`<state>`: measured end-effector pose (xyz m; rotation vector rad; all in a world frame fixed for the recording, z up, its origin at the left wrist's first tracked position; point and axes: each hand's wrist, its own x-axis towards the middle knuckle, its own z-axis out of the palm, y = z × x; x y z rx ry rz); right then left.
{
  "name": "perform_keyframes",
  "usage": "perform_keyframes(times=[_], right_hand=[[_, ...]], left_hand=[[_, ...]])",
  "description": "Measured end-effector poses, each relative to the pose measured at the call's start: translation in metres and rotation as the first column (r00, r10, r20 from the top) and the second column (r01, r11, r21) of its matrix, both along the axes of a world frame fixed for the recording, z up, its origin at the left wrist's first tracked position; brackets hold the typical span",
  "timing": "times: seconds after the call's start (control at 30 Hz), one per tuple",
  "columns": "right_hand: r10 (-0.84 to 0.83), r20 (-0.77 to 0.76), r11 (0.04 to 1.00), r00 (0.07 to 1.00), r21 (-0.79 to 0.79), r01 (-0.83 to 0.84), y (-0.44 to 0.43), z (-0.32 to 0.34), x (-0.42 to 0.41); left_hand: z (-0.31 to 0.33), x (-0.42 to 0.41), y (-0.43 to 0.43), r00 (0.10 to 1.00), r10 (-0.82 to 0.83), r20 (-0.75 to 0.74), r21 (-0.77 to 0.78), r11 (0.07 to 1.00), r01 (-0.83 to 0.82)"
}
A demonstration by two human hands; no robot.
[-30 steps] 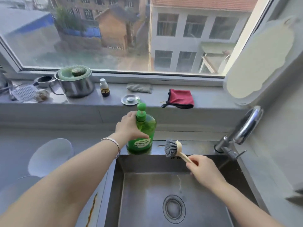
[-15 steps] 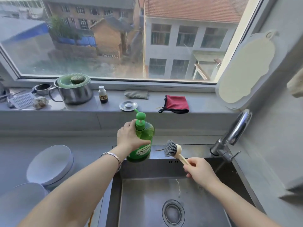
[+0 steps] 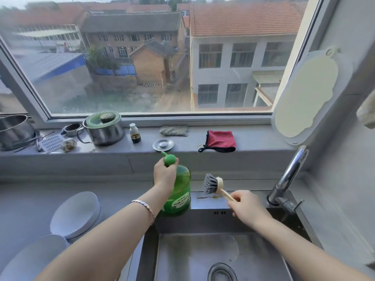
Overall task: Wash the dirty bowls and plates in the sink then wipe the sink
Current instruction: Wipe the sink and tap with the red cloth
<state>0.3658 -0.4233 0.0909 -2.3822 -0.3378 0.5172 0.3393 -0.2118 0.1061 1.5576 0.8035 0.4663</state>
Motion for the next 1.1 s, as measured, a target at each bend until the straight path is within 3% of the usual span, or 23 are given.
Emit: perform_keyframes(times=[0.17, 0.3, 0.4, 0.6, 0.73, 0.8, 0.87, 0.9, 1.0, 1.1], right_hand=[[-0.002, 0.071, 1.0, 0.998, 0.004, 0.002, 0.014, 0.038, 0.044], [0.018, 0.13, 1.0, 0.991, -0.018, -0.016, 0.027, 0.068, 0.093], [0.02, 0.216, 0.998, 0.976, -0.062, -0.007, 0.035, 0.088, 0.135], [0.019, 0.307, 0.984, 0.951, -0.175, 0.037, 0.045, 0.093, 0.201], [0.025, 0.289, 0.974, 0.957, -0.221, 0.041, 0.051, 0.08, 0.232], [0.023, 0.286, 0.969, 0.958, -0.242, 0.049, 0.058, 0.071, 0.245], [0.018, 0.286, 0.972, 0.958, -0.231, 0.051, 0.063, 0.061, 0.262], [0.02, 0.292, 0.972, 0.956, -0.228, 0.049, 0.064, 0.057, 0.272], [0.058, 0.321, 0.965, 0.945, -0.262, 0.03, 0.068, 0.048, 0.302], [0.136, 0.347, 0.932, 0.928, -0.363, -0.001, 0.07, 0.039, 0.328]], left_hand=[[0.065, 0.015, 0.004, 0.992, 0.024, 0.127, -0.08, 0.997, -0.014], [0.126, 0.045, 0.006, 0.965, -0.099, 0.244, 0.0, 0.995, 0.102], [0.156, 0.079, 0.011, 0.953, -0.1, 0.285, 0.05, 0.995, 0.089], [0.141, 0.146, 0.023, 0.949, -0.136, 0.285, 0.022, 0.991, 0.135], [0.127, 0.191, 0.031, 0.94, -0.215, 0.267, 0.135, 0.974, 0.184], [0.114, 0.211, 0.044, 0.966, -0.233, 0.114, 0.412, 0.896, 0.167], [0.096, 0.217, 0.054, 0.981, -0.154, -0.121, 0.737, 0.647, 0.193], [0.088, 0.216, 0.055, 0.984, -0.106, -0.143, 0.806, 0.564, 0.179], [0.069, 0.208, 0.053, 0.995, -0.053, -0.083, 0.81, 0.578, 0.098], [0.049, 0.204, 0.056, 0.995, -0.072, -0.073, 0.878, 0.469, 0.098]])
